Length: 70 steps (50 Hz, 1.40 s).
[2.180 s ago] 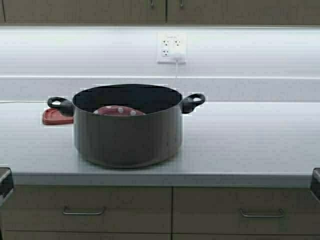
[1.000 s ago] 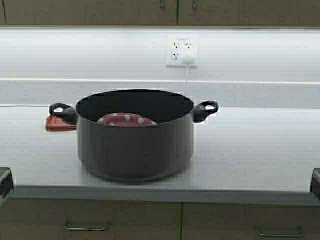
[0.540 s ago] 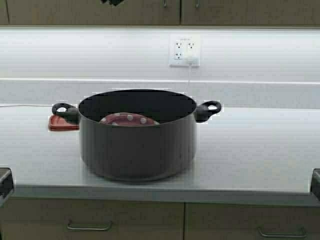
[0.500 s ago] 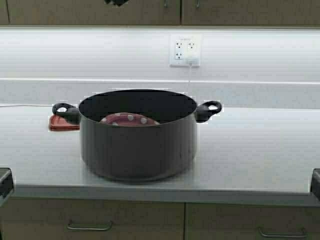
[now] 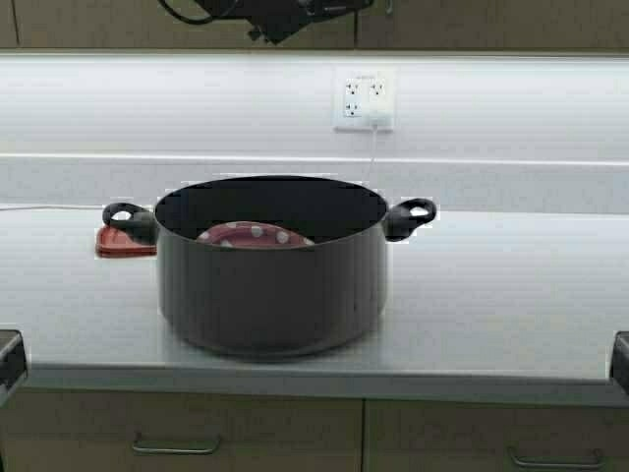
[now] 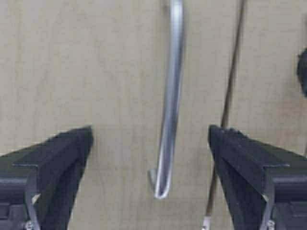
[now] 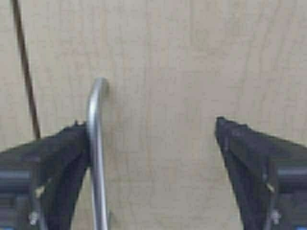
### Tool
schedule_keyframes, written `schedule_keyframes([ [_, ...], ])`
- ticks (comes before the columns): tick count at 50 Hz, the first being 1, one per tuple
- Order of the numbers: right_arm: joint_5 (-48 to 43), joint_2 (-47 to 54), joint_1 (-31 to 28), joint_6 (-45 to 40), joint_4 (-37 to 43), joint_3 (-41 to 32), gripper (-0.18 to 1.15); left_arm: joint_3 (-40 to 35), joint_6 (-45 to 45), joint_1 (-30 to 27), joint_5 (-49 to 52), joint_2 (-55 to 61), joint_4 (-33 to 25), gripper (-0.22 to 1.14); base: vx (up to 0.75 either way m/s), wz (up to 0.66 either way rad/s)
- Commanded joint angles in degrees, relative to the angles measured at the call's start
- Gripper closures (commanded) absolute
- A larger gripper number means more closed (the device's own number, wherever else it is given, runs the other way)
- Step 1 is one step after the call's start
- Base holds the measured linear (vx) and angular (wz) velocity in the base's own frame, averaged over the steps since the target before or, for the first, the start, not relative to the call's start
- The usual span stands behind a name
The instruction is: Open the cabinet, put the pot inside, then close it
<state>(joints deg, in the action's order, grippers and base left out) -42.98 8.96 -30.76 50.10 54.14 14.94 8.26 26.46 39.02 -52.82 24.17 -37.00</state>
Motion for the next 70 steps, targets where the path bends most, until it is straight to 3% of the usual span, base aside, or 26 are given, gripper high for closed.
schedule_keyframes([
  [1,0.7,0.5,0.1,-0.1,-0.4,-3.5,-0.06,-3.2,-0.1,-1.1,0.5,0.0,0.2,-0.10,0.00,0.00],
  [11,0.9,2.6,0.4,-0.1,-0.9,-6.9,-0.05,-5.7,-0.1,-1.7,0.7,1.4,0.2,-0.09,-0.01,0.00],
  [16,0.9,2.9,0.4,-0.1,-0.9,-7.3,0.11,-5.9,0.1,-1.7,0.6,1.4,0.2,0.04,-0.03,-0.01],
  [18,1.0,2.8,0.4,-0.2,-0.9,-7.5,0.24,-5.7,0.1,-1.7,0.6,1.4,0.2,0.16,-0.04,-0.01],
  [21,1.4,2.7,0.4,-0.2,-1.0,-7.6,0.54,-5.6,0.2,-1.7,0.7,1.3,0.2,0.43,-0.04,-0.01],
  [25,1.4,2.6,0.4,-0.2,-0.9,-7.6,1.00,-5.6,0.0,-1.7,1.4,1.1,0.2,0.93,-0.04,0.00],
  [27,1.2,2.5,0.4,-0.1,-0.9,-7.6,1.10,-5.7,0.0,-1.7,2.1,1.1,0.2,1.06,-0.03,0.02],
  [29,1.2,2.3,0.4,-0.1,-1.0,-7.6,1.05,-5.6,0.0,-1.7,2.7,0.9,0.2,1.05,-0.02,0.03],
  [34,1.2,0.9,0.4,-0.1,-0.9,-6.9,0.85,-4.6,-0.1,-1.7,3.5,0.0,0.2,0.84,-0.01,0.01],
  [41,1.8,-5.2,-0.9,0.1,-0.9,-0.5,0.93,1.5,0.1,-0.5,4.9,-4.8,0.5,0.88,0.00,0.00],
  [47,3.5,-12.1,-2.3,0.1,-1.0,6.8,0.92,8.3,0.2,0.1,6.5,-10.4,0.6,0.89,0.01,0.01],
  [55,11.3,-20.3,-2.3,0.4,-0.9,14.2,0.92,16.5,0.6,0.2,9.6,-18.2,0.6,0.88,0.01,0.01],
  [70,22.0,-27.2,-2.3,0.6,-3.4,20.6,0.92,27.4,0.9,-1.7,15.5,-30.0,1.3,0.88,-0.06,-0.05],
])
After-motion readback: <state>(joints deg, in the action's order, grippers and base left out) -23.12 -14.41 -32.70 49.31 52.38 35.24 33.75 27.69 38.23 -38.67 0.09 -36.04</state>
